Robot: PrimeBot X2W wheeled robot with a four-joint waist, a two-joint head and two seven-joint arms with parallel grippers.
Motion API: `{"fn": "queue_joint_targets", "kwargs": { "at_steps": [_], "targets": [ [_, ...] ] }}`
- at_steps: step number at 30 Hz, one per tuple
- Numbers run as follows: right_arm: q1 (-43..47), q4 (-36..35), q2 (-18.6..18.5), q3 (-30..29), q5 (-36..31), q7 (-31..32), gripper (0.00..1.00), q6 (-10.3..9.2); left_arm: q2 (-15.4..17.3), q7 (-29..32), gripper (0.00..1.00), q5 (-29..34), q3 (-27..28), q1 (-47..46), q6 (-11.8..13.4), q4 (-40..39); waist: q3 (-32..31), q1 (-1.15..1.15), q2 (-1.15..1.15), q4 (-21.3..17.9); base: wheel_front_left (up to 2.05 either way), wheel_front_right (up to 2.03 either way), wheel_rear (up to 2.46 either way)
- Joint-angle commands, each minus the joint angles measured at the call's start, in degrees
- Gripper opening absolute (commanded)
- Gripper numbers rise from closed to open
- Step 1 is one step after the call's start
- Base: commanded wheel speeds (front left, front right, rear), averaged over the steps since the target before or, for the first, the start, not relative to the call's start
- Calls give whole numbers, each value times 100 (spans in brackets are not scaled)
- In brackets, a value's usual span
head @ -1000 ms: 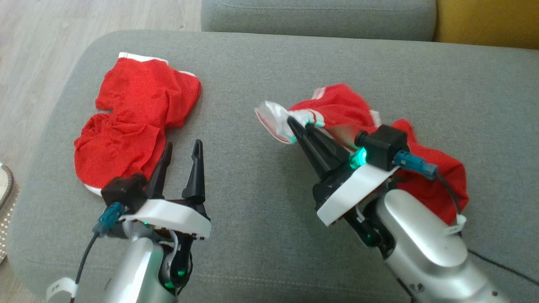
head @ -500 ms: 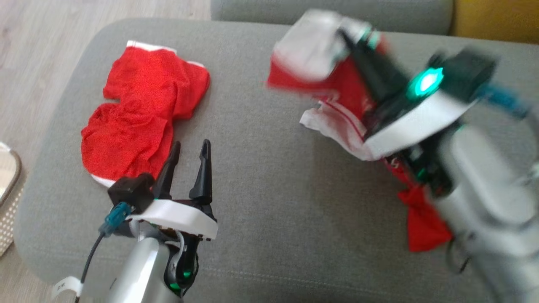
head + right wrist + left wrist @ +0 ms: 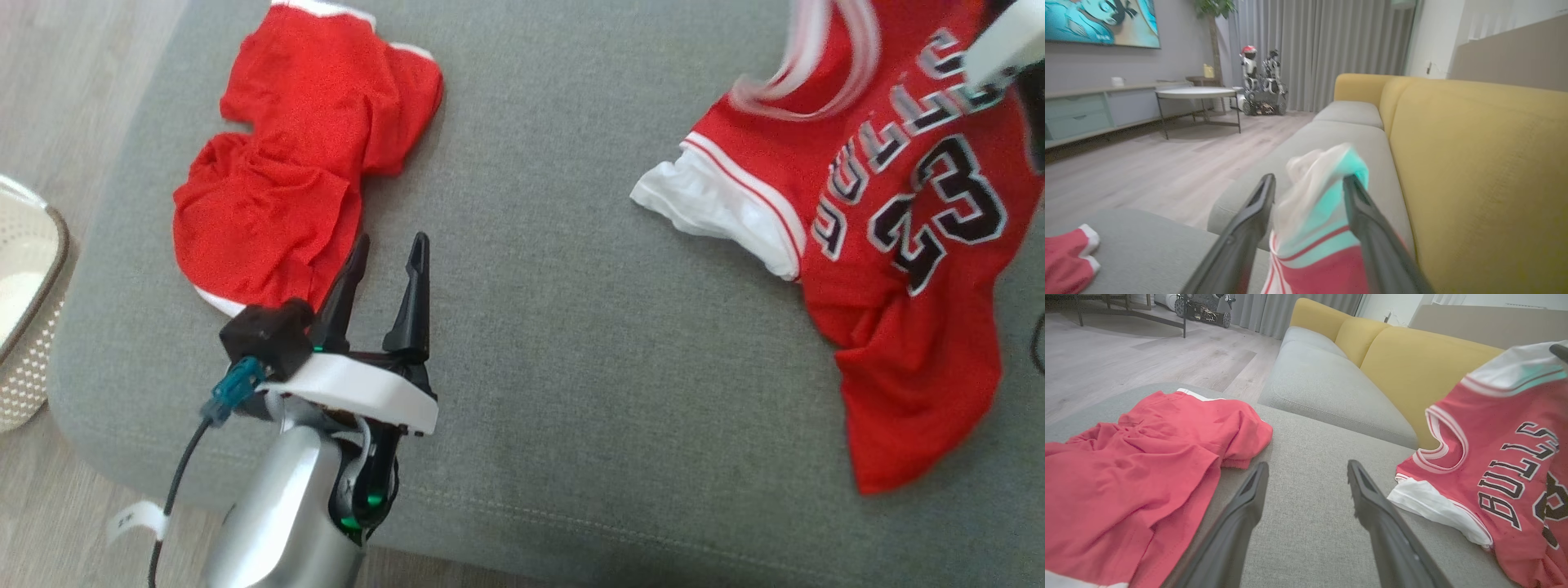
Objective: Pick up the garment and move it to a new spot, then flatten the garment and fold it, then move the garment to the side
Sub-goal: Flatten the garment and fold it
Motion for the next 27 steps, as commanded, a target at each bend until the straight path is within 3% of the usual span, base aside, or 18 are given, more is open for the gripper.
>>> {"fn": "queue_joint_targets", "kwargs": {
  "at_steps": [1, 6, 12, 18, 27],
  "targets": [
    [-261, 48, 20, -61, -214, -118, 100, 43, 48, -28, 100, -39, 153, -252, -9, -209, 102, -1, 0, 38, 0, 0, 0],
    [-480, 784, 285, -263, -571, -506, 100, 43, 48, -28, 100, -76, 125, -314, 17, -203, 138, -1, 0, -45, 0, 0, 0],
    [-189, 1033, 546, -85, -559, -934, 100, 43, 48, -28, 100, -38, 155, -268, 17, -131, -123, -1, 0, -299, 0, 0, 0],
    [419, 738, 725, 144, -185, -1195, 100, 43, 48, -28, 100, 4, 220, -119, 26, -86, -555, -1, 0, -631, 0, 0, 0],
    [2009, -303, 814, 114, 211, -1297, 100, 43, 48, -28, 100, -29, 326, 259, 119, -108, -1175, -1, 0, -1145, 0, 0, 0]
  ]
}}
